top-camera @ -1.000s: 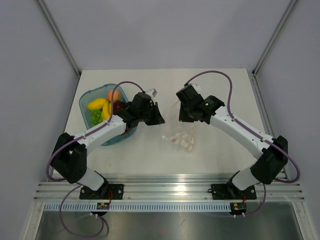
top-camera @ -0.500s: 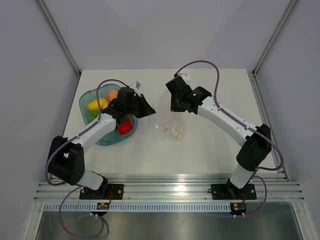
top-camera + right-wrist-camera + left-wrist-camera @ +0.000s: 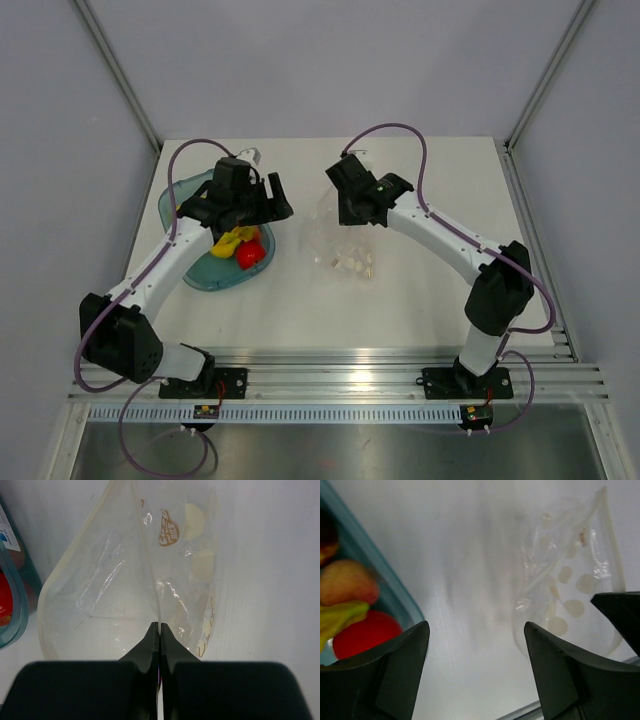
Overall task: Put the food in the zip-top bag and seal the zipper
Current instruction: Pick up the fake fruit from the bin.
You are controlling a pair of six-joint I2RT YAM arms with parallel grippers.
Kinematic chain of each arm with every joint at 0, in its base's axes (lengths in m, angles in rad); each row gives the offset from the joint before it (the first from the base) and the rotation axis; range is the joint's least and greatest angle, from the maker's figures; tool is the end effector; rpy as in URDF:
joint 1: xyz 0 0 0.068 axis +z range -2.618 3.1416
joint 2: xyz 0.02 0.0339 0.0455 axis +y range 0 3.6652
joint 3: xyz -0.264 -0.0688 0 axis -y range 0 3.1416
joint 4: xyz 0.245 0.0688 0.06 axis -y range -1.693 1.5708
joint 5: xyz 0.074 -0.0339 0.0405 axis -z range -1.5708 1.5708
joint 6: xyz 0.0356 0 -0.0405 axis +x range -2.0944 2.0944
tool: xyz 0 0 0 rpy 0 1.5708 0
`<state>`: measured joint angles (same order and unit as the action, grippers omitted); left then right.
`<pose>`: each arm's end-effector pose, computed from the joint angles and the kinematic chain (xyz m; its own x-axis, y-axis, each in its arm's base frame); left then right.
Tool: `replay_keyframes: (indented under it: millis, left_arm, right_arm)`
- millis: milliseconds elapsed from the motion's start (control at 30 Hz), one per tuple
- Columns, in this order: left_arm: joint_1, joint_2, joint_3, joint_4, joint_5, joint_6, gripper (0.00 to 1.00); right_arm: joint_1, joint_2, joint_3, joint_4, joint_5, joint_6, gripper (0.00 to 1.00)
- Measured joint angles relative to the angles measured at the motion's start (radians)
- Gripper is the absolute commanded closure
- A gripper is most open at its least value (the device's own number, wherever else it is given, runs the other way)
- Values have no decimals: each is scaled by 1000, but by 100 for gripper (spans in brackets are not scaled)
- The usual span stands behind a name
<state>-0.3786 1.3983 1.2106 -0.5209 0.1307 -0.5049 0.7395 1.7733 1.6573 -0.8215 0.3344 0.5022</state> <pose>0.2859 -0.1187 0.3157 -0.7510 -0.2174 -0.6235 0.1087 0.8906 -0.4415 0.2939 0.2522 0.3166 -0.7594 -0.0772 -0.6461 -0.1455 0.9879 0.0530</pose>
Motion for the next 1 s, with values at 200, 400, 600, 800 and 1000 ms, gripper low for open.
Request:
replay_keyframes:
  millis: [200, 400, 600, 800, 1000]
  left_arm:
    - [14, -26, 0, -93, -224, 103, 14]
    - [14, 109, 25, -169, -368, 198, 11]
    - [14, 197, 26, -191, -450, 212, 11]
    - [14, 231, 31, -174, -523, 212, 20]
    - [14, 306, 42, -167, -573, 212, 37]
  right_arm:
    - [0, -34, -31, 21, -16, -10, 100]
    - [0, -58, -53, 31, -39, -13, 100]
    - [0, -74, -81, 39, -50, -12, 100]
    - [0, -83, -95, 40, -59, -11, 100]
    - [0, -94, -110, 40, -59, -9, 100]
